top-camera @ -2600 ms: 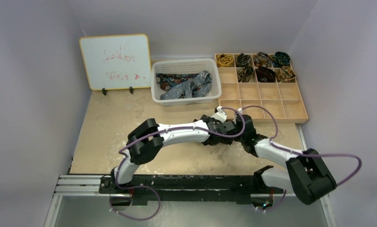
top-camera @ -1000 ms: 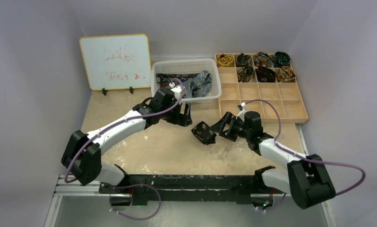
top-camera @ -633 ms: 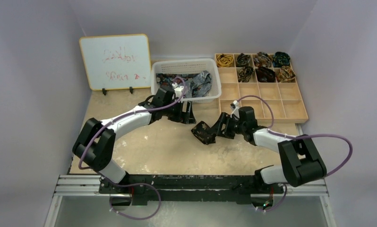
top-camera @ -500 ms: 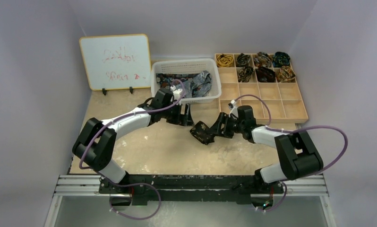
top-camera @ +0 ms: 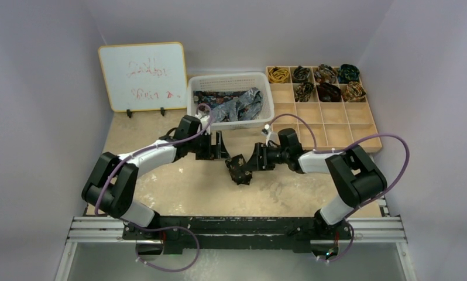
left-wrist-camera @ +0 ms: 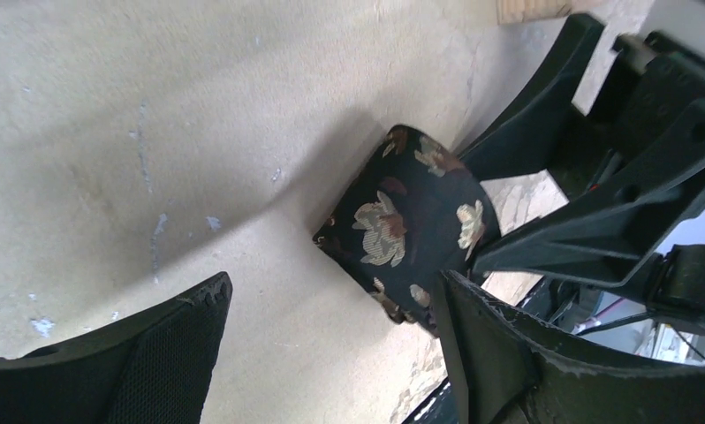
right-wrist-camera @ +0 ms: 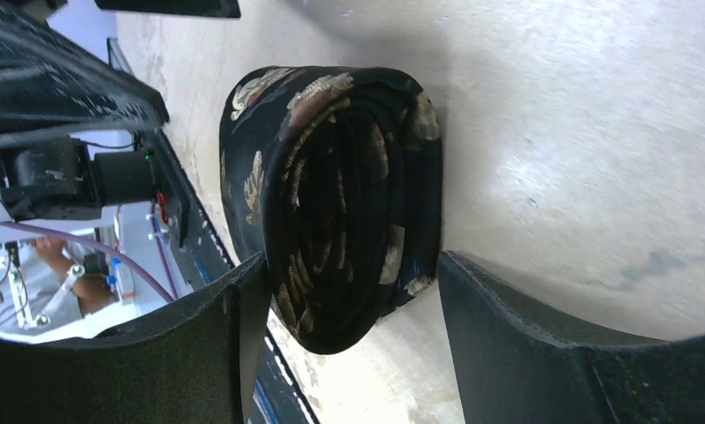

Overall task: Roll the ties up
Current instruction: Roll the tie at the center of the board.

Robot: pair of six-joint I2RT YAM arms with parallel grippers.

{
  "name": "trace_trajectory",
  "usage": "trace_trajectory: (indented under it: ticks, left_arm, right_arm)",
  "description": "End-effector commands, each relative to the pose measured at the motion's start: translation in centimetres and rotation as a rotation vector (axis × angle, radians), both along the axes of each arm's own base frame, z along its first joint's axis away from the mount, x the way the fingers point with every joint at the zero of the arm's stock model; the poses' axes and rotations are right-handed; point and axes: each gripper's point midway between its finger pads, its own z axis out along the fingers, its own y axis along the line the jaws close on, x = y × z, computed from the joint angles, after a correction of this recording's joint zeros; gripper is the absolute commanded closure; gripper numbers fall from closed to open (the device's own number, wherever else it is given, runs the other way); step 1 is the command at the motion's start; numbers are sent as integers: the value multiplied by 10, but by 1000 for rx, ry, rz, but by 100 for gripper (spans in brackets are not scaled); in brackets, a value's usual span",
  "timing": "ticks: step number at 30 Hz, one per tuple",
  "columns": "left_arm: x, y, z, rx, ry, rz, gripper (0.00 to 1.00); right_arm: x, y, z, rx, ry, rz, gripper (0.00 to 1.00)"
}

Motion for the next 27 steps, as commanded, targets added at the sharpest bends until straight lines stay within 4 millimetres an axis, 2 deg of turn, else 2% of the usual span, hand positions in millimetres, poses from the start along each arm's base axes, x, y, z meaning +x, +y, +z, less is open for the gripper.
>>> trace_trajectory:
  ticks: [1,3,7,12,14,20,23,27]
  left_arm:
    - [10,7,20,-73,-46,25,18]
    - [9,12,19,-77,-45,25,18]
    - [9,6,21,-128,-55,-36,19]
    - [-9,3,13,-165,12,-79,22]
    - [-10,2,14,-186,4,-72,22]
    - [-23,2,7,-206,69,-52,24]
    - [-19,1,10,-201,40,-80,26]
    - [2,-1,21,-158,-50,-111,26]
  right_arm:
    - [2,11,-3,2,-35,68,28]
    - [3,13,-3,-4,-37,84,29]
    - [8,9,-2,-33,-48,61,25]
    - [7,9,13,-12,-101,55,15]
    - [7,9,19,-2,-114,53,11]
    - [9,9,38,17,-161,35,7]
    - [7,8,46,34,-177,31,5]
    - [-3,2,35,30,-117,-14,2]
